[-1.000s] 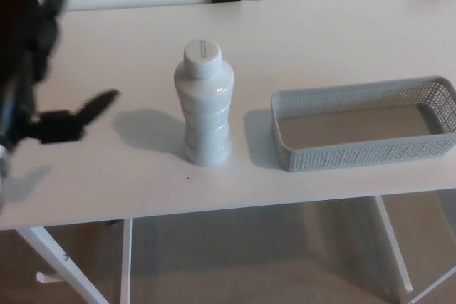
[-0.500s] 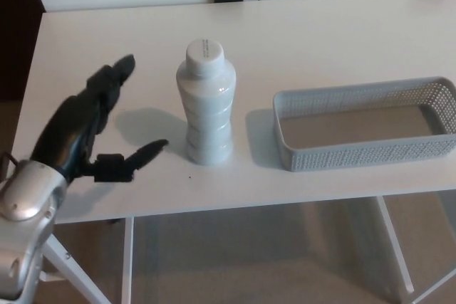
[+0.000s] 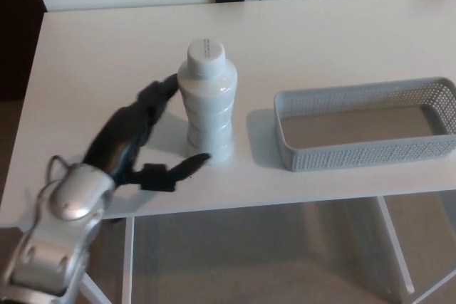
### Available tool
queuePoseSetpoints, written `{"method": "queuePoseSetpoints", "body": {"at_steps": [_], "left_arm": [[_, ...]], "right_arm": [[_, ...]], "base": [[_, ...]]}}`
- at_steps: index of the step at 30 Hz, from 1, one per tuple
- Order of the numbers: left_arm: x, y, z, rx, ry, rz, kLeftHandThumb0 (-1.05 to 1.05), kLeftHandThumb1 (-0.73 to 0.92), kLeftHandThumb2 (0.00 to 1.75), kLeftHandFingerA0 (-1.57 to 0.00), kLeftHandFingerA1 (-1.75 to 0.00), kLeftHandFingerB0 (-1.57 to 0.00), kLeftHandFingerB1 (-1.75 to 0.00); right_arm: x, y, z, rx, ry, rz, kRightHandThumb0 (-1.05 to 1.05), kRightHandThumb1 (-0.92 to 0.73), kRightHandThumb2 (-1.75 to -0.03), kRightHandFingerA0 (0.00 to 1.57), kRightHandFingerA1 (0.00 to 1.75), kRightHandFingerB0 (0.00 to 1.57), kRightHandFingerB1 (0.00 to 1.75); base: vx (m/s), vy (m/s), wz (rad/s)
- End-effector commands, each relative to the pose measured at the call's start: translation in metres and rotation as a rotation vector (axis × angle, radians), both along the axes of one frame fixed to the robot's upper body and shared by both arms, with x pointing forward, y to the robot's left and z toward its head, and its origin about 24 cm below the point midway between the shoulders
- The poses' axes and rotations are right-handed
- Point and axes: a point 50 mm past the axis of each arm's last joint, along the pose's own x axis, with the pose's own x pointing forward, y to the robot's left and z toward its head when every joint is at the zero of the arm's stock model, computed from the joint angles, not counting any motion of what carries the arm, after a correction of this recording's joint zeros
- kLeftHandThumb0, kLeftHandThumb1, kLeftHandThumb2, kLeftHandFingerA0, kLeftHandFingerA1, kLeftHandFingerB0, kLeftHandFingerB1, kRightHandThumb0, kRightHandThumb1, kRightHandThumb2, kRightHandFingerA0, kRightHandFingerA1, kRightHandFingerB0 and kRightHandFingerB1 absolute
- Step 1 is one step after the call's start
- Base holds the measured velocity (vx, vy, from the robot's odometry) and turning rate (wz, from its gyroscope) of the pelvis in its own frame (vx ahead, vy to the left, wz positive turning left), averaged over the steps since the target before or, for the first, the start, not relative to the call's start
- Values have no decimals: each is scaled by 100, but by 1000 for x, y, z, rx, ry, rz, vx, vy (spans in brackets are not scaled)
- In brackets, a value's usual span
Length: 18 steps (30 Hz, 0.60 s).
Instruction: The robot walk up to a desk on which a bottle is kept on the left hand side and a container is kept on the right hand side. The robot uses its left hand to pick up the bottle and places it in the container.
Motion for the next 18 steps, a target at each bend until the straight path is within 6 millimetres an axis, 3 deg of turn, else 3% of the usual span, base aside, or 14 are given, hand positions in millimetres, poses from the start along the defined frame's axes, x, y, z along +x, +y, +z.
{"method": "queuePoseSetpoints", "body": {"at_steps": [1,4,5,6,7,8,9,10,12,13,15,16,17,18], "left_arm": [[11,-14,-2,-23,38,28,-63,40,75,-6,-26,0,-9],[16,-22,-1,-47,39,58,-65,42,62,-9,-28,0,-10],[23,-32,2,-79,40,95,-64,49,56,-11,-28,0,-13],[29,-41,6,-103,31,129,-59,39,74,-8,-38,0,-11],[31,-44,8,-115,27,146,-59,39,74,-8,-38,0,-11],[37,-50,11,-130,28,174,-59,39,73,-11,-39,0,-10],[46,-58,16,-147,30,212,-58,38,73,-11,-41,0,-9],[49,-60,18,-152,29,225,-58,38,73,-11,-41,0,-9],[54,-61,20,-154,26,240,-60,39,73,-9,-28,0,-6],[64,-63,24,-128,26,260,-62,40,76,-2,-17,0,-7],[69,-64,26,-109,26,271,-62,40,76,-2,-17,0,-7],[80,-65,30,-60,20,308,-56,48,54,-36,-55,0,-9],[82,-65,31,-51,18,317,-56,48,54,-36,-55,0,-9],[86,-65,32,-10,0,331,-54,39,75,-48,-68,0,-15]], "right_arm": [[4,-3,3,-26,-14,5,-65,-41,-55,93,47,84,45],[6,-3,4,-23,-17,12,-67,-42,-55,92,46,83,44],[9,-3,4,-22,-21,22,-67,-41,-55,93,47,83,44],[12,-3,5,-25,-26,26,-81,-34,-72,97,54,86,52],[13,-3,6,-28,-29,27,-81,-34,-72,97,54,86,52],[14,-3,6,-27,-31,27,-80,-34,-72,96,54,85,51],[15,-3,6,-15,-37,26,-66,-42,-55,89,46,84,45],[16,-3,7,-7,-41,26,-66,-42,-55,89,46,84,45],[18,-3,7,4,-47,30,-67,-42,-55,88,46,84,44],[20,-2,7,6,-49,38,-69,-43,-56,89,45,84,45],[21,-1,7,5,-49,42,-69,-43,-56,89,45,84,45],[23,0,8,-2,-58,56,-69,-43,-55,90,46,84,44],[23,0,8,-3,-60,59,-69,-43,-55,90,46,84,44],[25,0,9,-3,-66,66,-68,-44,-55,89,45,84,44]], "base": [[0,0,0],[0,0,0],[0,0,0],[0,0,0],[0,0,0],[0,0,0],[0,0,0],[0,0,0],[0,0,0],[0,0,0],[0,0,0],[0,0,0],[0,0,0],[0,0,0]]}}
